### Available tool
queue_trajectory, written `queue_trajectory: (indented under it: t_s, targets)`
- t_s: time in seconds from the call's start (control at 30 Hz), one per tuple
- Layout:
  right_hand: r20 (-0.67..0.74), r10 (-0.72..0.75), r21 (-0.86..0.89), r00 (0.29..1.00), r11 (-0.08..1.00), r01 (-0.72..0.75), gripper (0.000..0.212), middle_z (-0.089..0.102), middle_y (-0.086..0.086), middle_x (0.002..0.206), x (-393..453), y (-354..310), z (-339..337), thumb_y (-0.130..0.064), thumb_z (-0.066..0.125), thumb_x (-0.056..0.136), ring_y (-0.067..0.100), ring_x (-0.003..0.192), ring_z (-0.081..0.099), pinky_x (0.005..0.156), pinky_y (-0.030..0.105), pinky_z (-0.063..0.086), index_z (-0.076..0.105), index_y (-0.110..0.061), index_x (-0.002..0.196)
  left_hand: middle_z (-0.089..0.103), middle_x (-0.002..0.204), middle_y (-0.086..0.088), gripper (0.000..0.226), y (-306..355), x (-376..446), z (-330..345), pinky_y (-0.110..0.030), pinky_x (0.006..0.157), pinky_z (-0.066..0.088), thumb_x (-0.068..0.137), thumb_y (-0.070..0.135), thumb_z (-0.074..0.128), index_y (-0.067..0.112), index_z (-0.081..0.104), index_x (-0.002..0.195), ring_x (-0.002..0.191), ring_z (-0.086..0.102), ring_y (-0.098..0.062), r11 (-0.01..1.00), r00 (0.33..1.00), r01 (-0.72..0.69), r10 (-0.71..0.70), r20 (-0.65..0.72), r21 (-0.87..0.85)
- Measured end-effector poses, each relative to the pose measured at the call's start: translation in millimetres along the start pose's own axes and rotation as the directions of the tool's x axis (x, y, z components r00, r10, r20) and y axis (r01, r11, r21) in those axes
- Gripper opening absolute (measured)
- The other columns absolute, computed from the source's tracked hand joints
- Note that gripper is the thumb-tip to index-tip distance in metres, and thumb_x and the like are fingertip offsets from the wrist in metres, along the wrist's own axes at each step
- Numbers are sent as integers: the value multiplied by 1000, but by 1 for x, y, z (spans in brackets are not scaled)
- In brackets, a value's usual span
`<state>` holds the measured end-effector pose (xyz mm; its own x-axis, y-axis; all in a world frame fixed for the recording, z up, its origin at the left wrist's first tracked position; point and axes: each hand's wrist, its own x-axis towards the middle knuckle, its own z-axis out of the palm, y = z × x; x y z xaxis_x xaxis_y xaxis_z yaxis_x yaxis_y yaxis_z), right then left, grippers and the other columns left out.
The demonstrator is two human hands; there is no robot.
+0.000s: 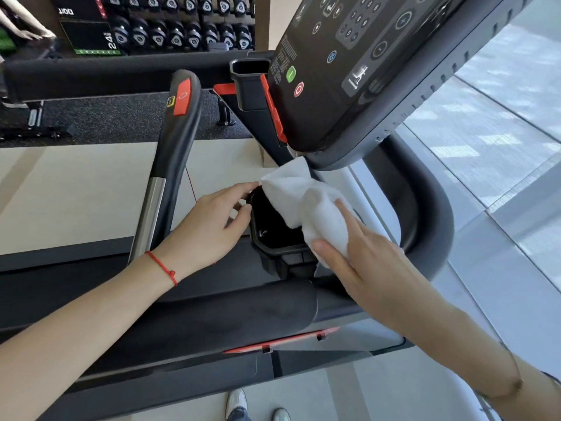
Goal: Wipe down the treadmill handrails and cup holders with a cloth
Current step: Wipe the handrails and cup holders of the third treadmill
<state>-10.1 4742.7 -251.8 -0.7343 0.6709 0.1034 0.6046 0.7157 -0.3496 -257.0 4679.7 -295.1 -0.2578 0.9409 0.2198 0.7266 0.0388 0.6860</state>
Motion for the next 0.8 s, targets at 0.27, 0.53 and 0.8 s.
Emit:
queue_trajectory:
  t_s: [0.27, 0.53, 0.8]
  targets:
    - [152, 109, 302, 982, 941, -151, 70, 26, 3, 155, 52, -2, 3, -46, 46, 98, 25, 133, 39, 96, 25, 30, 12, -21, 153, 61, 121, 9, 43, 1, 0, 1, -1, 72, 42, 100, 24, 43, 32, 48, 141, 98, 60, 1, 1000, 1000, 2, -1, -18, 4]
    - [220, 249, 233, 943, 926, -299, 50, 58, 9, 91, 43, 7, -4, -46, 47, 97, 24, 80, 56, 70, 33, 43, 45, -2, 120, 57, 112, 9, 43, 6, -1, 0, 3, 69, 38, 102, 23, 44, 28, 46, 144, 84, 58, 7, 1000, 1000, 15, -14, -20, 26]
    - [232, 274, 141, 933, 940, -311, 41, 55, 9, 89, 77, -2, 2, -41, 46, 99, 25, 89, 55, 70, 24, 41, 48, -1, 109, 59, 118, 8, 42, 8, -1, -1, -5, 73, 42, 102, 24, 43, 29, 46, 144, 89, 62, 0, 1000, 1000, 26, -26, -5, 9]
